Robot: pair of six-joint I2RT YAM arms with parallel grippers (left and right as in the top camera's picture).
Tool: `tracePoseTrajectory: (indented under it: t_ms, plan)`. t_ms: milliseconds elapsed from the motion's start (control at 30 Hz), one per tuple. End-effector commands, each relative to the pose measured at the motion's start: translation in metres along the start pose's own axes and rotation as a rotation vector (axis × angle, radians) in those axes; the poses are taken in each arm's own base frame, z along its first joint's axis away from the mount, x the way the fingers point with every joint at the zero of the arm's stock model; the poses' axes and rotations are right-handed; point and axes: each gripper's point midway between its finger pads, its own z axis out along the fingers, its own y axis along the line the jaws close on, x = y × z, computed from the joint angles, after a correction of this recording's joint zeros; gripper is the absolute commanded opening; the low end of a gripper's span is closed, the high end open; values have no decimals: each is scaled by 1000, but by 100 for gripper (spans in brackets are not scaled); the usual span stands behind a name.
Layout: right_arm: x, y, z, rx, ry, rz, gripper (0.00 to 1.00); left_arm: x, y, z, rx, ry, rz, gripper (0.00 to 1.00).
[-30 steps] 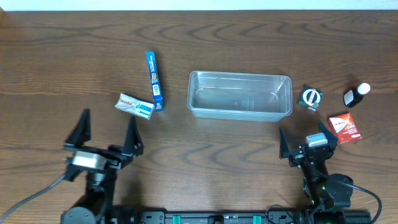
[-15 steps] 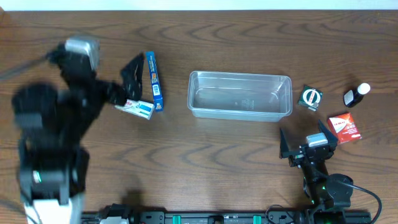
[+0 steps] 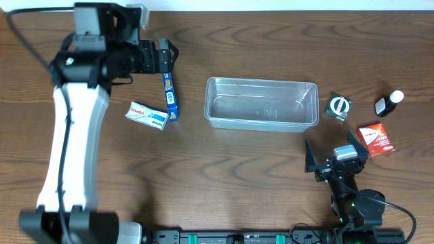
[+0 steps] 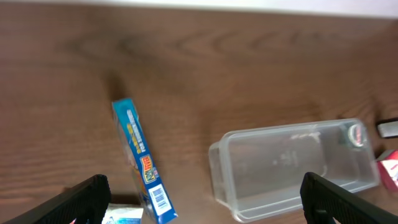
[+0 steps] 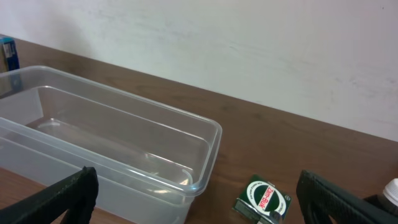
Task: Pack container
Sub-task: 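Move the left gripper over the upright blue Sudden Fever box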
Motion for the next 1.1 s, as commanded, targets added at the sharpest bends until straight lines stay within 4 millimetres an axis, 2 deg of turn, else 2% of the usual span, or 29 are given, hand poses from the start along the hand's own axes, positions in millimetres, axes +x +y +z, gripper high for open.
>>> tracePoseTrajectory:
  t_ms: [0,233,400,567,733,867,1067]
  plan:
    - [1,2,0,-7,2,7,99,3,5,19,14,43,0,98]
    - [1,2,0,-7,2,8,99,16,22,59,6,122,-31,98]
    - [1,2,0,-7,2,7,99,13,27,62,-15,111,-24,98]
    - [1,2,0,-7,2,7,99,29,55,70,-227,141,-91,98]
    - [1,2,0,-7,2,7,99,51,54,85,-338,191,-49,98]
    - [1,2,0,-7,2,7,99,53,58,91,-456,154,-49,98]
    - [1,2,0,-7,2,7,99,59,62,98,-481,123,-144,98]
